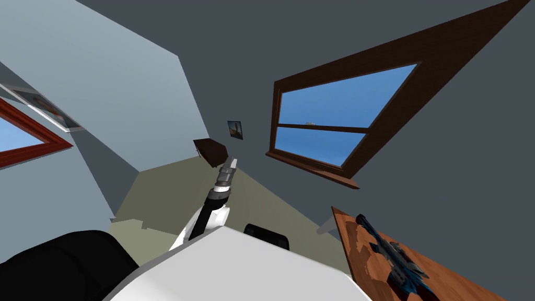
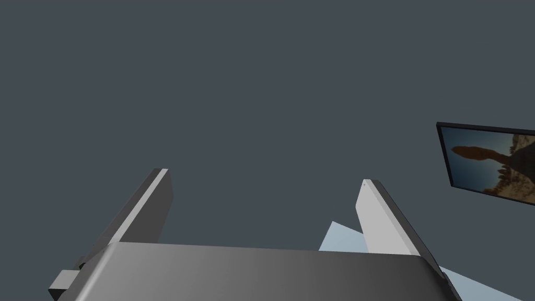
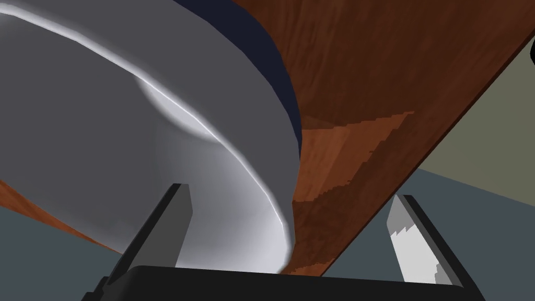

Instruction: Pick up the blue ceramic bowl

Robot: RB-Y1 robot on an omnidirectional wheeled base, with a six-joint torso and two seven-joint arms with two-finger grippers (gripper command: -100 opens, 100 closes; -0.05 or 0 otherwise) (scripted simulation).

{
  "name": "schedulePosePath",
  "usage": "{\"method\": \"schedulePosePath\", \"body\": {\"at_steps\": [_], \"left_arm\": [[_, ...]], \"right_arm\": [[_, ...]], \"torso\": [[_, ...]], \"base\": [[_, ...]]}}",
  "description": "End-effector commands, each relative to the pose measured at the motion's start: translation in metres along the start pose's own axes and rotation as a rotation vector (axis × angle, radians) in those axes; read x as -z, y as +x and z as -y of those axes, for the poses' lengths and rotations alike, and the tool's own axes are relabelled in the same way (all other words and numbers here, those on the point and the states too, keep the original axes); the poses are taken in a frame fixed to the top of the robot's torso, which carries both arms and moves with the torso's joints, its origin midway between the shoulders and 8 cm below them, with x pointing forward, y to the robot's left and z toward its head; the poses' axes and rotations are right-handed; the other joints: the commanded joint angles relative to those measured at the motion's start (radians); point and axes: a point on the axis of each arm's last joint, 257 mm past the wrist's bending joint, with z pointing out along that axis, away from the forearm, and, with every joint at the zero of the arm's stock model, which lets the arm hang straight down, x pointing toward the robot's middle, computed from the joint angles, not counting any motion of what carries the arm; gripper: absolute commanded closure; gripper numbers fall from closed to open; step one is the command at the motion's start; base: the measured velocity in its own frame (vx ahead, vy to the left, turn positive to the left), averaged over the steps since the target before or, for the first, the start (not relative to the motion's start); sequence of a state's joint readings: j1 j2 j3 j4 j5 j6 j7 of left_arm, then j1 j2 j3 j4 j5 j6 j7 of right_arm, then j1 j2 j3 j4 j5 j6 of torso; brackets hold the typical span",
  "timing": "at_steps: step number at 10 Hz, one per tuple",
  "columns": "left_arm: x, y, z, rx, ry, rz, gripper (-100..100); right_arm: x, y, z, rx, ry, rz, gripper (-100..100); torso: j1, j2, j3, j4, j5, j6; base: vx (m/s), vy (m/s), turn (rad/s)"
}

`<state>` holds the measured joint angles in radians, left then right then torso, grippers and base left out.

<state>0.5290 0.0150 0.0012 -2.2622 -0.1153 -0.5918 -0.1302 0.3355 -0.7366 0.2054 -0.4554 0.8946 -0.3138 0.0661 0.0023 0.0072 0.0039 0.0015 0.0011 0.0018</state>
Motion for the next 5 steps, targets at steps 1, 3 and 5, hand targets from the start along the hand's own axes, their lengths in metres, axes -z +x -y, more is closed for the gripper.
{"method": "schedulePosePath", "body": {"at_steps": [1,3,5], "left_arm": [[0.000,0.000,0.000,0.000,0.000,0.000,0],[0.000,0.000,0.000,0.000,0.000,0.000,0],[0.000,0.000,0.000,0.000,0.000,0.000,0]], "right_arm": [[-0.003,-0.012,-0.002,0.029,0.003,0.003,-100],[-0.003,-0.012,-0.002,-0.005,0.003,0.003,-100],[-0.007,-0.034,-0.002,0.023,0.010,0.014,-100]], "torso": [[0.000,0.000,0.000,0.000,0.000,0.000],[0.000,-0.001,-0.001,0.000,0.000,0.000],[0.000,-0.002,-0.001,0.000,0.000,0.000]], "base": [[-0.051,0.004,-0.052],[-0.012,0.000,0.002],[-0.039,-0.003,-0.079]]}}
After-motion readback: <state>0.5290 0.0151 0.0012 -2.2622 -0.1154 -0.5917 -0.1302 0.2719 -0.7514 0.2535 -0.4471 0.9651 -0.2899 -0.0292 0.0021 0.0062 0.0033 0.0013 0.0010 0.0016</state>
